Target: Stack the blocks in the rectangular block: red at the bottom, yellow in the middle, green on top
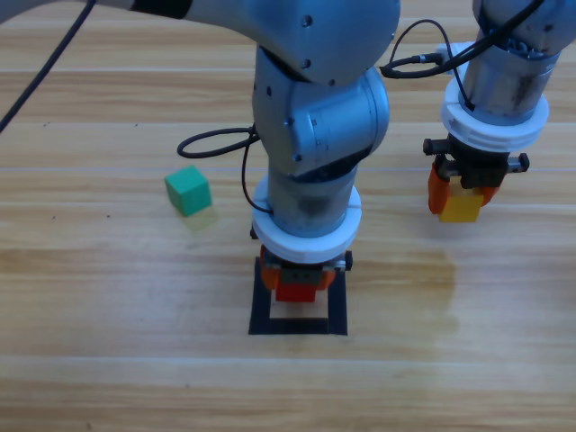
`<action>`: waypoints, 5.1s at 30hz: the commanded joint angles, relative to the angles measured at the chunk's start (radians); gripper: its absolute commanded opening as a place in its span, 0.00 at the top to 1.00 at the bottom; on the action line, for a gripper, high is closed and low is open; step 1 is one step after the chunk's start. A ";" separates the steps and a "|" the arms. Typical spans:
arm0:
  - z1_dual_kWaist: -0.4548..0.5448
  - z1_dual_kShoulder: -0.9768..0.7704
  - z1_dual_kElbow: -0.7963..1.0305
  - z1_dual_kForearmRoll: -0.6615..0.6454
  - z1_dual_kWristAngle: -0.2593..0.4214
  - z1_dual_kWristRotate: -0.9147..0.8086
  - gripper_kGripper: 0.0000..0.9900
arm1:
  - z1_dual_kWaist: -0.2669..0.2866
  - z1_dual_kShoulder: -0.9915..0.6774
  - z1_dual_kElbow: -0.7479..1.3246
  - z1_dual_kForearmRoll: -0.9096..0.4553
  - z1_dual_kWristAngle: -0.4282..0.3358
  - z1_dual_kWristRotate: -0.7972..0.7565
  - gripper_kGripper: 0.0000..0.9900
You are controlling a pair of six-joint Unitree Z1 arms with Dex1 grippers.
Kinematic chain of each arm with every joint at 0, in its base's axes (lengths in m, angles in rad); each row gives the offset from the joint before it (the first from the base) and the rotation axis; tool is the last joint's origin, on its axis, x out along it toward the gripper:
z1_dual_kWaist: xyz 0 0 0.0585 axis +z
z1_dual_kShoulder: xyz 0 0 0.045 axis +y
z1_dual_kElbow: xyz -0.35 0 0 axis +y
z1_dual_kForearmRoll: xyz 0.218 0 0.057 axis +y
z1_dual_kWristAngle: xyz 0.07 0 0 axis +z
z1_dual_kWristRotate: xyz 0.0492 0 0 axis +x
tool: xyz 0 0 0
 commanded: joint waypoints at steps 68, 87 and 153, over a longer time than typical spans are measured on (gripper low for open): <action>0.143 -0.930 0.521 -0.133 0.129 0.417 0.02 | 0.207 -0.118 0.002 0.022 -0.027 0.217 1.00; 0.171 -1.255 0.842 -0.262 0.068 0.531 0.00 | 0.350 0.218 -0.406 0.188 -0.013 0.280 1.00; 0.171 -1.137 0.854 -0.244 0.025 0.520 0.00 | 0.410 0.256 -0.444 0.205 -0.036 0.318 0.00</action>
